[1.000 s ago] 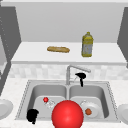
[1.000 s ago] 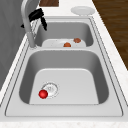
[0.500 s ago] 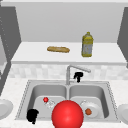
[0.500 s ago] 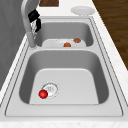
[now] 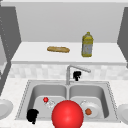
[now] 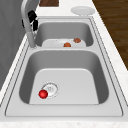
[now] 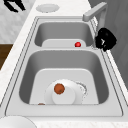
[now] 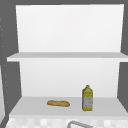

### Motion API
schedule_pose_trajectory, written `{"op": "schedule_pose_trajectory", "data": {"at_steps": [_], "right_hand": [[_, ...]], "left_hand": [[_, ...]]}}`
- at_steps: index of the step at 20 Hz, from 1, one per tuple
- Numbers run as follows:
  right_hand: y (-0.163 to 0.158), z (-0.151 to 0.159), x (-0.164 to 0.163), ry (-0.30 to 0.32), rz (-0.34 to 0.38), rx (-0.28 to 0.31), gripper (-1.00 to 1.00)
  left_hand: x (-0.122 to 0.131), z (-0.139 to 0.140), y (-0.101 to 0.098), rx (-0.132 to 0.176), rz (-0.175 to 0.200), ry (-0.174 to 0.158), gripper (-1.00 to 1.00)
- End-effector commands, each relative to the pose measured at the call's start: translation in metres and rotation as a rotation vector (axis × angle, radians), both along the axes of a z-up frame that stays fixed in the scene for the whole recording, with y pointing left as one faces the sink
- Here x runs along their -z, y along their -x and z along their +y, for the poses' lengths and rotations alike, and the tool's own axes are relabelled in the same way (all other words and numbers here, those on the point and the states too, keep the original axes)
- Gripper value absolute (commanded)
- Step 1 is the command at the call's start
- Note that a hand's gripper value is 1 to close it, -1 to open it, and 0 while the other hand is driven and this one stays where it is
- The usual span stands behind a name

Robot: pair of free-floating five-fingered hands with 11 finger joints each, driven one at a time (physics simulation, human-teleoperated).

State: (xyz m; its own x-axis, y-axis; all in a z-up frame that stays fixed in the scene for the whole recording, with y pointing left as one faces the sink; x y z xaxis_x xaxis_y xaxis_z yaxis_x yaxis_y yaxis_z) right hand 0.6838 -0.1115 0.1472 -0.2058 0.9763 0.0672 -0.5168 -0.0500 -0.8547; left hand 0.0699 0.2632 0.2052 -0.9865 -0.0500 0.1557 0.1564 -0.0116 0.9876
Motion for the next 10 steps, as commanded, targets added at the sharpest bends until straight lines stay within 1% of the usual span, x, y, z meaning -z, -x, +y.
{"op": "schedule_pose_trajectory", "data": {"at_steps": [1,2,5,10], "right_hand": [[-0.009,0.015,-0.008,0.036,0.062,0.0,1.0],[-0.011,0.018,-0.013,0.047,0.059,0.003,1.0],[-0.011,0.032,-0.024,0.117,0.037,0.024,1.0],[-0.008,0.05,-0.026,0.26,0.015,0.112,1.0]], "left_hand": [[0.0,0.0,0.0,0.0,0.0,0.0,0.0],[0.0,0.0,0.0,0.0,0.0,0.0,0.0],[0.0,0.0,0.0,0.0,0.0,0.0,0.0],[0.0,0.0,0.0,0.0,0.0,0.0,0.0]]}}
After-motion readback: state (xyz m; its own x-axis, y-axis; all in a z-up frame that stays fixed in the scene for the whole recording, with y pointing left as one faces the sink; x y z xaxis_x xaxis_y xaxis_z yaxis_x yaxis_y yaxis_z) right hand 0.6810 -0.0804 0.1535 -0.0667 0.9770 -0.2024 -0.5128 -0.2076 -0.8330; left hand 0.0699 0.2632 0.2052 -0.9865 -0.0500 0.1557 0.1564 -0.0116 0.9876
